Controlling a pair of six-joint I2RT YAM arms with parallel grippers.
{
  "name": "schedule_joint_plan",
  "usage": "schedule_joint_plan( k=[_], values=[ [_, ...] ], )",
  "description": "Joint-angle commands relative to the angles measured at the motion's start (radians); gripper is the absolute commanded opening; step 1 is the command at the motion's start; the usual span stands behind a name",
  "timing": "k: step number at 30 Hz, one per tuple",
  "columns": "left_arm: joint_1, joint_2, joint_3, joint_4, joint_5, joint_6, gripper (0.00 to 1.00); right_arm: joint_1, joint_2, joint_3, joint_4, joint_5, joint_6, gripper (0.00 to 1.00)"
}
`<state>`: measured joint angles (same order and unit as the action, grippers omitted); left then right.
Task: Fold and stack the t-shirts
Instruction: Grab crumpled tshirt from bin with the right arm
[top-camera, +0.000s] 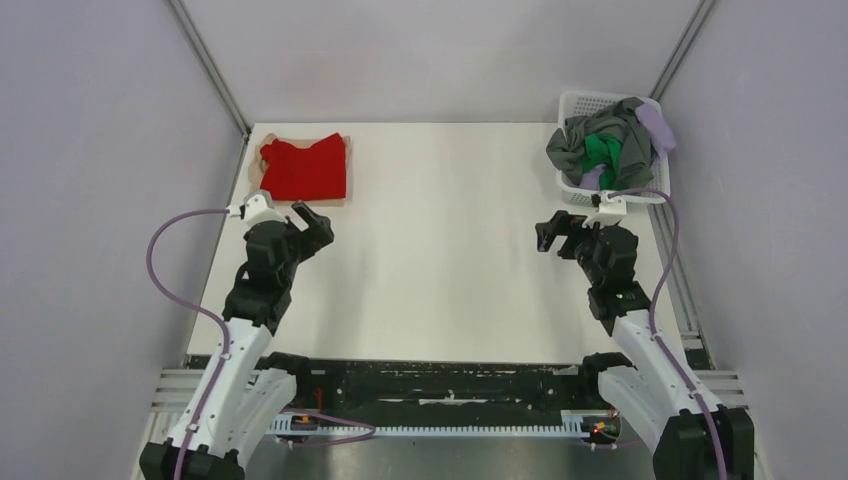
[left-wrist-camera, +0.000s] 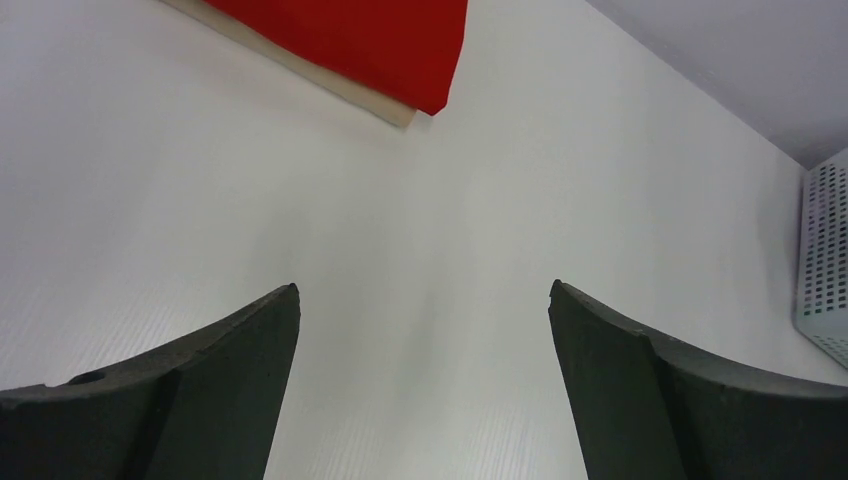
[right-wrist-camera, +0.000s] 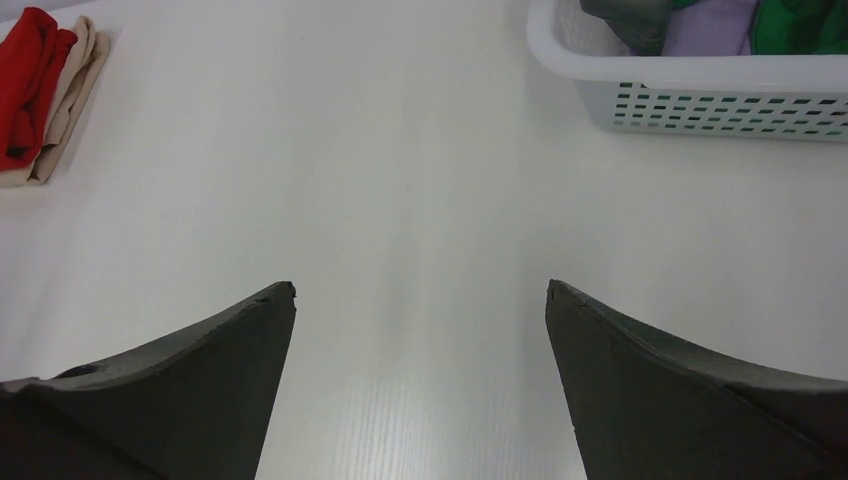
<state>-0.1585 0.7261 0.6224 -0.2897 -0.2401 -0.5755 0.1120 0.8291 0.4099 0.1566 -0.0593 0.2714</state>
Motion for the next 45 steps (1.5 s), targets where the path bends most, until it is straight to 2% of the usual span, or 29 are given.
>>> schedule_joint_plan(
  k=[1,3,6,12,20,25,28,32,36,40,41,42,45],
  values=[
    [0.001,0.014,0.034,0.032,0.038,-0.014,1.0,0.0,0.027,0.043,0.031,-0.006,-0.043,0.98],
    [0.001,0.022,0.036,0.04,0.051,-0.011,1.0,0.0,0.066,0.103,-0.003,-0.009,-0.111,0.98],
    [0.001,0.038,0.033,0.068,0.075,-0.014,1.0,0.0,0.176,0.249,-0.13,0.076,-0.118,0.98],
    [0.001,0.073,0.022,0.133,0.105,-0.011,1.0,-0.01,0.442,0.545,-0.266,0.283,-0.129,0.98],
    [0.001,0.157,0.036,0.17,0.097,0.005,1.0,-0.186,0.814,0.942,-0.365,0.305,-0.117,0.98],
    [0.0,0.205,0.045,0.177,0.097,0.005,1.0,-0.26,1.047,1.204,-0.459,0.371,-0.098,0.99],
    [0.001,0.221,0.044,0.181,0.096,0.003,1.0,-0.287,1.131,1.29,-0.495,0.432,-0.096,0.99],
    [0.0,0.227,0.041,0.186,0.097,0.003,1.0,-0.305,1.171,1.301,-0.49,0.474,-0.106,0.99],
    [0.001,0.228,0.039,0.192,0.096,0.001,1.0,-0.311,1.19,1.299,-0.471,0.487,-0.123,0.89],
    [0.001,0.223,0.039,0.192,0.096,-0.001,1.0,-0.317,1.191,1.298,-0.458,0.484,-0.139,0.72],
    [0.001,0.221,0.037,0.192,0.095,0.0,1.0,-0.317,1.19,1.297,-0.459,0.485,-0.145,0.64],
    [0.0,0.22,0.036,0.192,0.094,-0.001,1.0,-0.318,1.188,1.294,-0.456,0.485,-0.149,0.49],
    [0.001,0.214,0.036,0.188,0.085,0.0,1.0,-0.323,1.185,1.289,-0.455,0.474,-0.16,0.27]
  ],
)
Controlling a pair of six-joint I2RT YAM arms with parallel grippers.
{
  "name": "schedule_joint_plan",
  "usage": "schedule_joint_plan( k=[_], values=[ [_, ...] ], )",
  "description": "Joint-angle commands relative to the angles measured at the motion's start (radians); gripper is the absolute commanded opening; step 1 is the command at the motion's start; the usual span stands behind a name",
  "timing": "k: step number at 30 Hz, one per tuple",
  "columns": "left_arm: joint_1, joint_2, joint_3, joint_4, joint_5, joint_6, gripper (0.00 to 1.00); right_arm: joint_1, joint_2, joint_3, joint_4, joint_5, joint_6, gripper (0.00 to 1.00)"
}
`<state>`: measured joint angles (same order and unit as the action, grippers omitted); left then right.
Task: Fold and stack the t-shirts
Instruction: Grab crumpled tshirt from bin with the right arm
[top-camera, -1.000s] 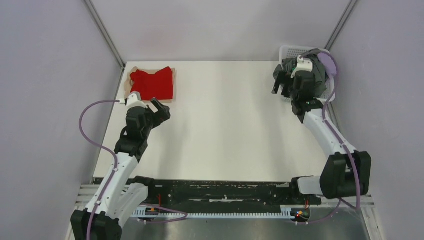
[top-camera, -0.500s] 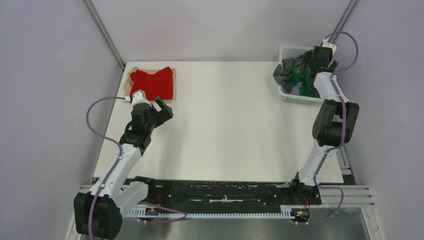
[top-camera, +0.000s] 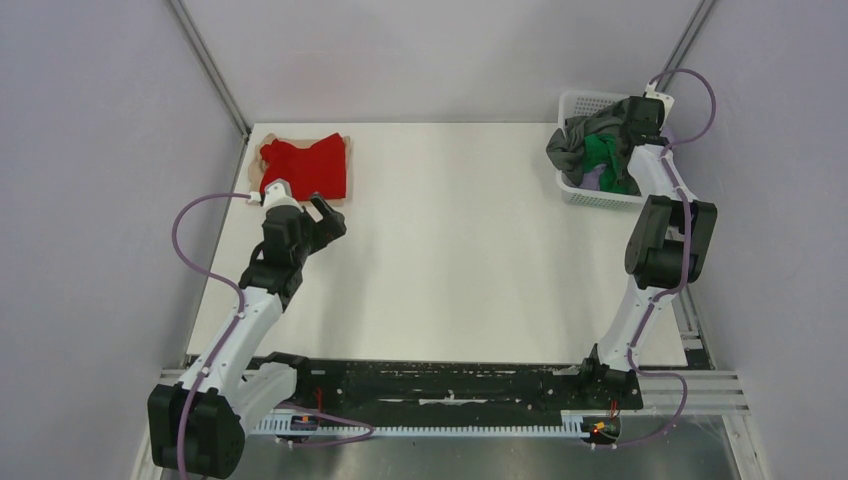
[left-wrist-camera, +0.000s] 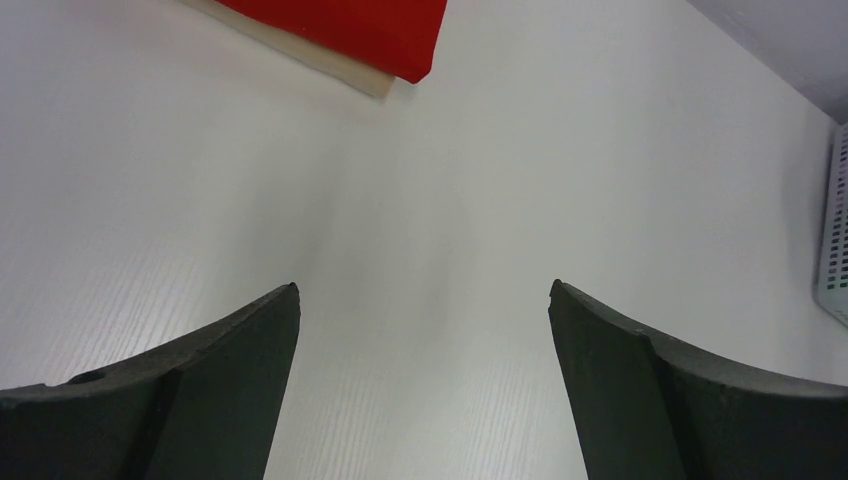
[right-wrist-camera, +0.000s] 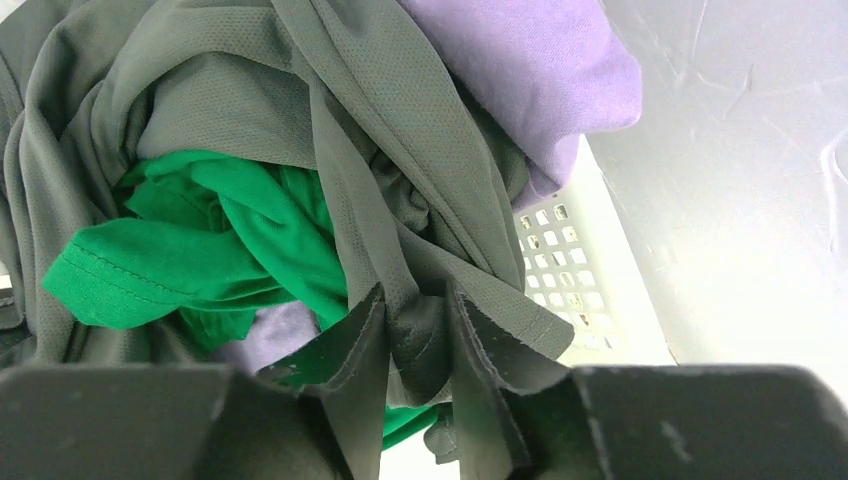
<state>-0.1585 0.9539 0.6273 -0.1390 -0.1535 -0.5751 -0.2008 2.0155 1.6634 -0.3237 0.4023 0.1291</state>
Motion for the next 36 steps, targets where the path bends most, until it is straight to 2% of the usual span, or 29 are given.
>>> schedule_joint_plan(
  k=[1,2,3,4,11,21,27,32,36],
  values=[
    [0.0,-0.016,0.032,0.035,-0.004,0.001,1.0,-0.012,-0.001,0.035,0.025,0.003,-0.019,0.23],
    [0.001,-0.018,0.033,0.033,-0.007,0.002,1.0,-0.015,-0.001,0.037,0.026,-0.005,-0.021,0.15],
    [0.001,-0.02,0.032,0.03,-0.009,0.004,1.0,-0.017,-0.002,0.038,0.027,-0.014,-0.02,0.01],
    [0.001,-0.022,0.032,0.03,-0.012,0.003,1.0,-0.019,-0.005,0.036,0.028,-0.022,-0.022,0.0],
    [0.001,-0.039,0.028,0.024,-0.017,0.005,1.0,-0.019,-0.084,0.03,0.064,-0.085,-0.074,0.0],
    [0.001,-0.043,0.028,0.035,-0.012,0.002,1.0,0.0,-0.357,-0.013,0.381,-0.261,-0.117,0.0],
    [0.001,-0.04,0.017,0.044,-0.006,-0.003,1.0,0.037,-0.536,-0.142,0.678,-0.399,0.003,0.0],
    [0.001,-0.04,0.013,0.049,0.013,-0.015,1.0,0.095,-0.55,-0.037,0.733,-0.584,0.138,0.0],
    [0.001,-0.04,-0.01,0.079,0.036,-0.028,1.0,0.185,-0.554,-0.015,0.825,-0.717,0.251,0.0]
  ],
)
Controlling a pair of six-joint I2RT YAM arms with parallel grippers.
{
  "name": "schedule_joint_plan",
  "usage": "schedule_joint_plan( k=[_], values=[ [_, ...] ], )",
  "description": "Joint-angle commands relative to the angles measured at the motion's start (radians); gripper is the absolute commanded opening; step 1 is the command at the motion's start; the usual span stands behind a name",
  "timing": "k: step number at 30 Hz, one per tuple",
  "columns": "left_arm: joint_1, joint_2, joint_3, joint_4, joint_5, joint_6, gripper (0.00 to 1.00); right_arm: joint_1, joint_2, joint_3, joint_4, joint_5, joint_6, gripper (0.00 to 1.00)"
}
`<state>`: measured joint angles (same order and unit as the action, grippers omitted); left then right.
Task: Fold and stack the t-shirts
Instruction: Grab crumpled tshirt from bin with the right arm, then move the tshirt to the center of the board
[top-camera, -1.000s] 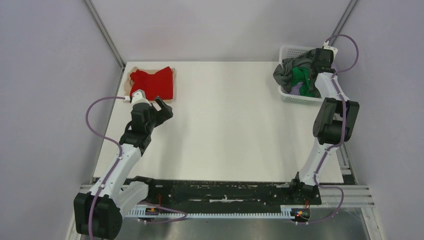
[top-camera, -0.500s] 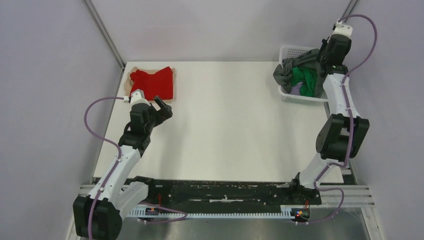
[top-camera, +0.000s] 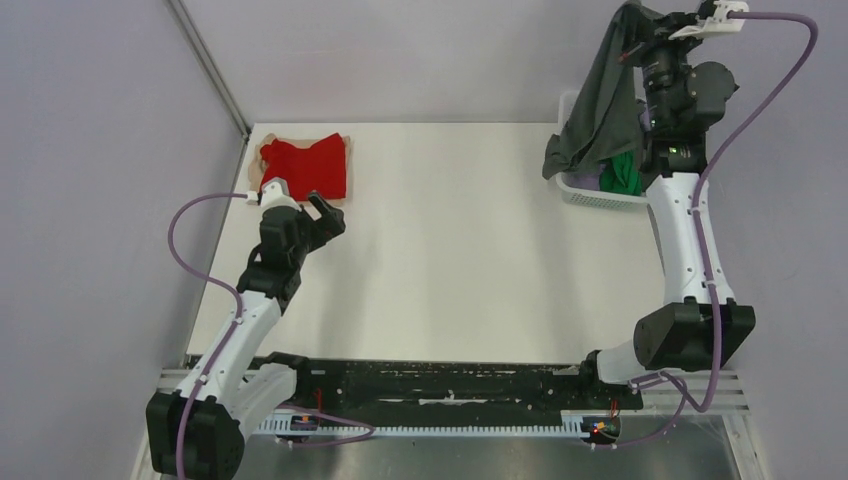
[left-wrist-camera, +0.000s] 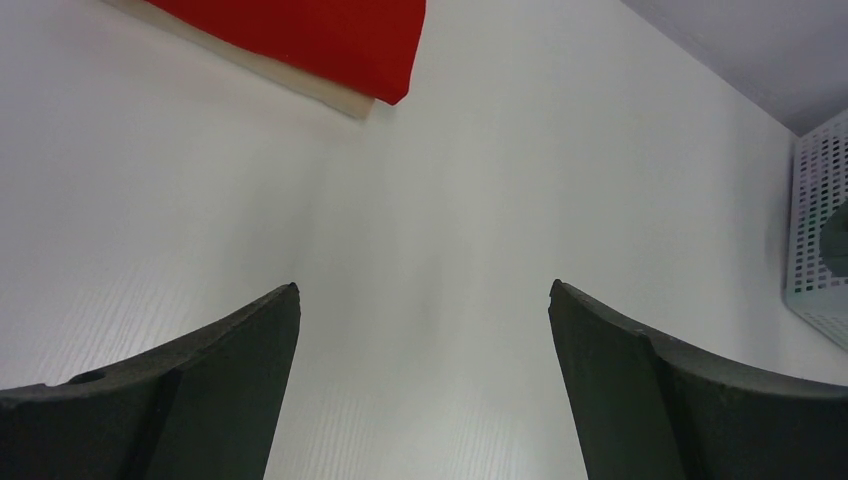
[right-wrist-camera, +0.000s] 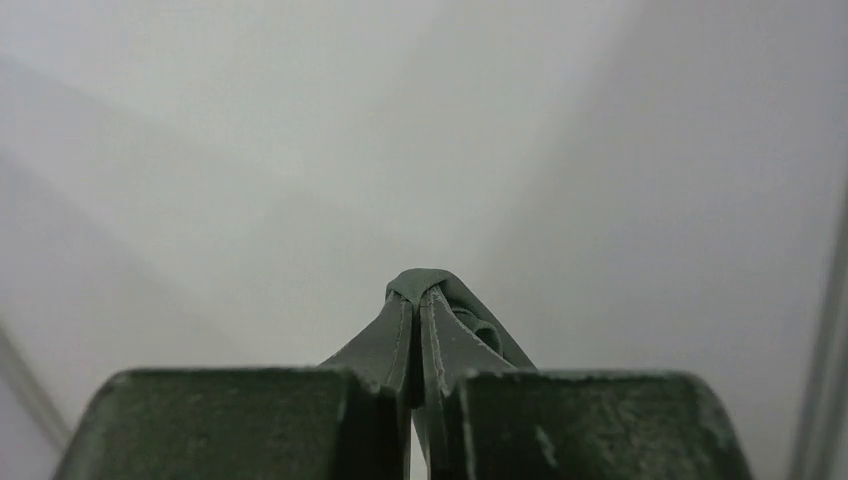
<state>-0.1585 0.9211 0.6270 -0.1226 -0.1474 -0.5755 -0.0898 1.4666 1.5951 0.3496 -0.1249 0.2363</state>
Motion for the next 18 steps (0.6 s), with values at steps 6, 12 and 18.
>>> schedule_joint_plan(
  k=[6,12,18],
  values=[
    [0.0,0.004,-0.022,0.091,0.087,-0.042,1.0,0.297,0.042,0.152,0.146,-0.286,0.14,0.0],
    [0.0,0.006,-0.031,0.097,0.12,-0.064,1.0,0.468,0.145,0.292,0.098,-0.37,0.156,0.0],
    [0.001,-0.01,0.004,0.017,0.13,-0.092,1.0,0.547,0.153,0.327,0.005,-0.346,0.063,0.0]
  ],
)
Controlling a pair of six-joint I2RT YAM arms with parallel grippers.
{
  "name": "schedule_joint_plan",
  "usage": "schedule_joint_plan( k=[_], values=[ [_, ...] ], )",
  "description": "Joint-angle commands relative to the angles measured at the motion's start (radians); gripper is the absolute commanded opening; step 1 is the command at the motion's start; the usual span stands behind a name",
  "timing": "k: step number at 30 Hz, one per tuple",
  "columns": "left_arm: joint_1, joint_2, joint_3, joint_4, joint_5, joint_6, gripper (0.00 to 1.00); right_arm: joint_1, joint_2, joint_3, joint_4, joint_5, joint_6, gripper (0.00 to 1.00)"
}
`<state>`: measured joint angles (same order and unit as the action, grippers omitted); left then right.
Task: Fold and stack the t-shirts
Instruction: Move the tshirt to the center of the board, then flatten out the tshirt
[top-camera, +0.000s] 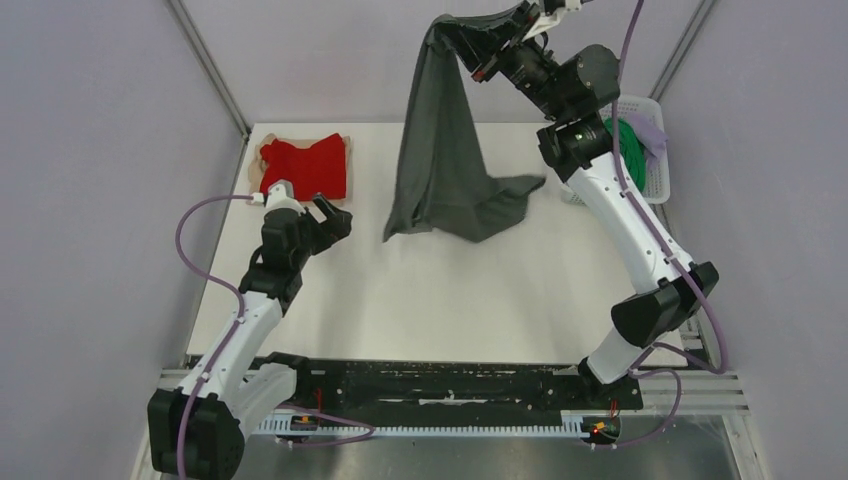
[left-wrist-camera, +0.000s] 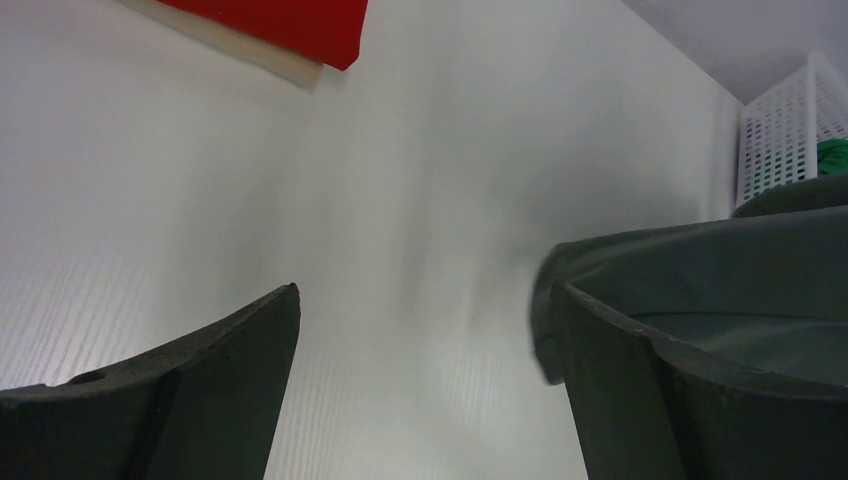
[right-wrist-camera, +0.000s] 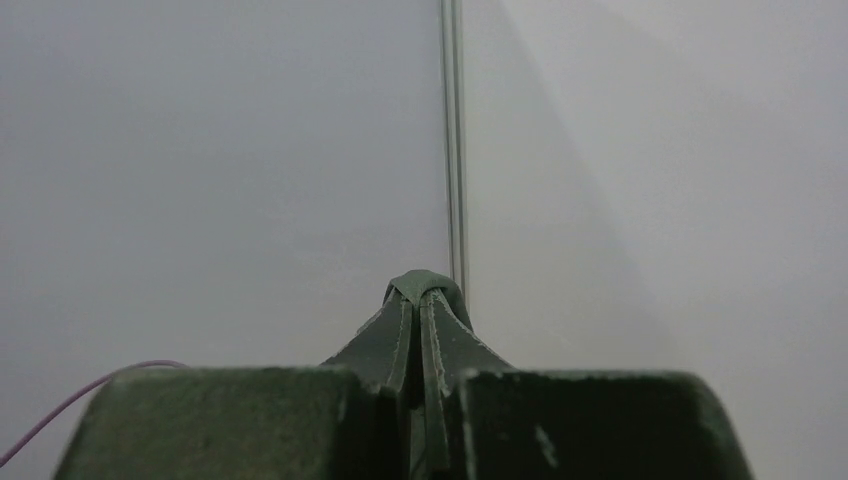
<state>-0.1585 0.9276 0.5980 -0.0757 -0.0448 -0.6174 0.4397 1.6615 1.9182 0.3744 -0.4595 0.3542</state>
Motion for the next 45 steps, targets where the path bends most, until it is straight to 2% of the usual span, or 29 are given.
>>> schedule_joint_plan(
  k=[1,5,11,14,16,25,31,35,41,45],
  values=[
    [0.001,-0.024,0.033,-0.045,0.023,-0.051,1.0,0.018,-0.069,-0.06,-0.02,0.016,-0.082,0.0],
    [0.001,-0.07,0.024,-0.088,-0.006,-0.065,1.0,0.016,-0.259,-0.472,0.069,0.182,-0.205,0.0],
    [0.001,-0.093,-0.03,-0.133,-0.011,-0.127,1.0,-0.003,-0.488,-1.071,0.047,0.522,-0.315,0.0],
    [0.001,-0.045,-0.064,-0.118,0.009,-0.142,1.0,-0.004,-0.51,-1.279,0.032,0.655,-0.297,0.0],
    [0.001,0.003,-0.069,-0.117,0.014,-0.143,1.0,-0.004,-0.499,-1.349,0.027,0.671,-0.289,0.0],
    [0.001,0.335,-0.006,0.028,0.156,-0.16,1.0,-0.004,-0.443,-1.398,-0.006,0.633,-0.303,0.0],
    [-0.001,0.478,0.082,0.031,0.191,-0.146,0.99,-0.004,-0.418,-1.397,-0.028,0.65,-0.333,0.0],
    [-0.009,0.523,0.117,-0.008,0.224,-0.14,0.82,-0.004,-0.402,-1.395,-0.044,0.69,-0.346,0.0],
    [-0.028,0.5,0.146,-0.097,0.142,-0.148,0.72,-0.004,-0.38,-1.38,-0.056,0.699,-0.372,0.0],
    [-0.037,0.475,0.179,-0.178,0.121,-0.144,0.7,-0.003,-0.368,-1.369,-0.071,0.724,-0.381,0.0]
  ],
)
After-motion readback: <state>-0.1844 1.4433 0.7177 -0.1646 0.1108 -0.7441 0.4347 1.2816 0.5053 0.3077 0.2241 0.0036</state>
